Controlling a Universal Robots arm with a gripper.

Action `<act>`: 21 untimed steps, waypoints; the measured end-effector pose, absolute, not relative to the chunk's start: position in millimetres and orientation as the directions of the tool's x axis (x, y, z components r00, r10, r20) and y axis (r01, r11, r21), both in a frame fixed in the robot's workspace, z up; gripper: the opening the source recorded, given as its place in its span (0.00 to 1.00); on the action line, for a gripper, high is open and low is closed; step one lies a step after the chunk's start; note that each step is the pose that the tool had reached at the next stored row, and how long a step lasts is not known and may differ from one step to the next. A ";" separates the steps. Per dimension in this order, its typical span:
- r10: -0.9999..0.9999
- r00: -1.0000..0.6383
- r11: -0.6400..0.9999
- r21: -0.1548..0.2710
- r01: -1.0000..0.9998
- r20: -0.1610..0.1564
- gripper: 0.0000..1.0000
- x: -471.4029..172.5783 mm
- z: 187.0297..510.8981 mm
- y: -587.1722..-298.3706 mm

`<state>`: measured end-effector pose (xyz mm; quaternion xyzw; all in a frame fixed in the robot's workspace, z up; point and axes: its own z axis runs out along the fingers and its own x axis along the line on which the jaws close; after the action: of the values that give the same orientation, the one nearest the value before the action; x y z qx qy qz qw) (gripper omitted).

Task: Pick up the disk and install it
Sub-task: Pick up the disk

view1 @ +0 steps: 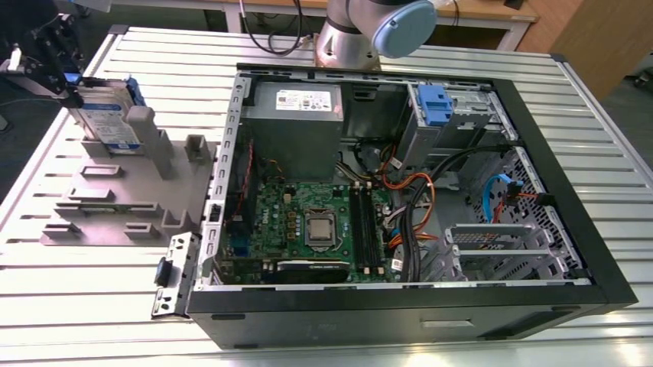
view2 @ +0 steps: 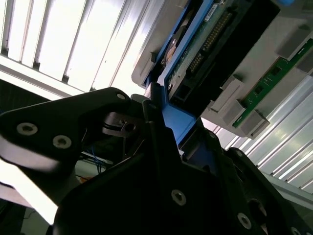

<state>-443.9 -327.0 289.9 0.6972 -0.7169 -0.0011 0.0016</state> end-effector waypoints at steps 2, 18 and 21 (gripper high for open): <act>-1.000 -0.028 0.028 0.004 -1.000 0.001 0.37 -443.8 289.9 -327.0; -0.999 -0.032 0.032 0.004 -0.999 0.001 0.36 -443.9 289.9 -327.0; -0.999 -0.033 0.033 0.004 -0.999 0.001 0.36 -443.9 289.9 -327.0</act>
<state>-443.9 -327.0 289.9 0.6953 -0.7187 -0.0011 0.0017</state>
